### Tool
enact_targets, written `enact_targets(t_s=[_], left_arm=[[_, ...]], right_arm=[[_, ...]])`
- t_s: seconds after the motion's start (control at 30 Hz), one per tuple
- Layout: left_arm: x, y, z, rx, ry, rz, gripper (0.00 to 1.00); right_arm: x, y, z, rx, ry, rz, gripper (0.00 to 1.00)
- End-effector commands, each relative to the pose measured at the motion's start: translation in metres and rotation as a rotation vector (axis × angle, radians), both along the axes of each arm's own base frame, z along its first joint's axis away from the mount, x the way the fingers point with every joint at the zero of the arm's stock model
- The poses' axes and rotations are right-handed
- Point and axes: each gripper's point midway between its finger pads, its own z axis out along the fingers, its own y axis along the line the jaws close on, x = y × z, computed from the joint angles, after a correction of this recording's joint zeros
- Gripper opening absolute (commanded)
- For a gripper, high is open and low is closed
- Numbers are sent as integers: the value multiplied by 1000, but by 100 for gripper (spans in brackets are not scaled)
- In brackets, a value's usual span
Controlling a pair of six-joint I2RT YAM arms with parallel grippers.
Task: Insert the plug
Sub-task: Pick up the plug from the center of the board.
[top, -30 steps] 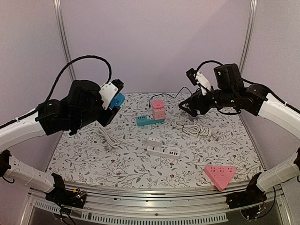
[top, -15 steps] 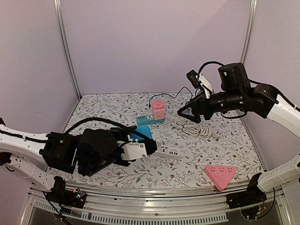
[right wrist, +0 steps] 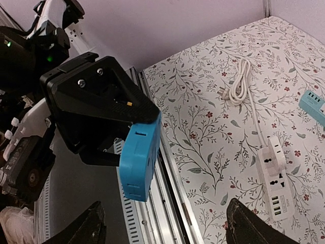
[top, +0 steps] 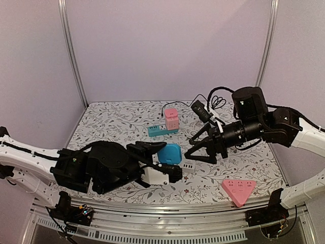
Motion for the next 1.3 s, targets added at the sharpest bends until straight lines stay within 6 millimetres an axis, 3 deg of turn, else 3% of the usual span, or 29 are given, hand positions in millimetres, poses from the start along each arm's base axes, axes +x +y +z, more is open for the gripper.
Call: enact_targets(t_s=[0.0, 0.17, 0.43, 0.53, 0.63, 0.73, 0.77, 0.87, 0.9, 0.97, 1.13, 1.27], left_arm=[[-9, -14, -7, 11, -17, -47, 0], [-7, -17, -10, 25, -32, -38, 0], [-3, -19, -3, -11, -48, -14, 0], [-1, -18, -1, -20, -48, -5, 0], [2, -15, 2, -38, -39, 8, 0], [5, -10, 11, -93, -17, 28, 0], [6, -9, 15, -122, -4, 34, 9], [4, -3, 23, -208, 70, 24, 89], [0, 1, 27, -244, 102, 8, 98], [-7, 7, 29, -303, 192, -29, 100], [-17, 37, 58, -623, 566, -185, 100], [-12, 37, 50, -691, 710, -182, 94]], right_arm=[[-4, 16, -2, 39, 26, 36, 79], [0, 29, -9, 56, 42, 30, 73], [4, 37, -34, -9, 82, 15, 45], [3, 38, -38, -18, 89, 27, 29], [0, 38, -38, -21, 89, 44, 4], [0, 33, -38, -35, 67, 37, 0], [1, 31, -36, -33, 50, 37, 0], [1, 26, -24, -10, 2, 37, 0], [0, 24, -20, -1, -13, 36, 0], [-1, 20, -13, 13, -43, 43, 0], [-13, 18, -7, 38, -102, 125, 0], [-20, 21, 2, 79, -134, 187, 0]])
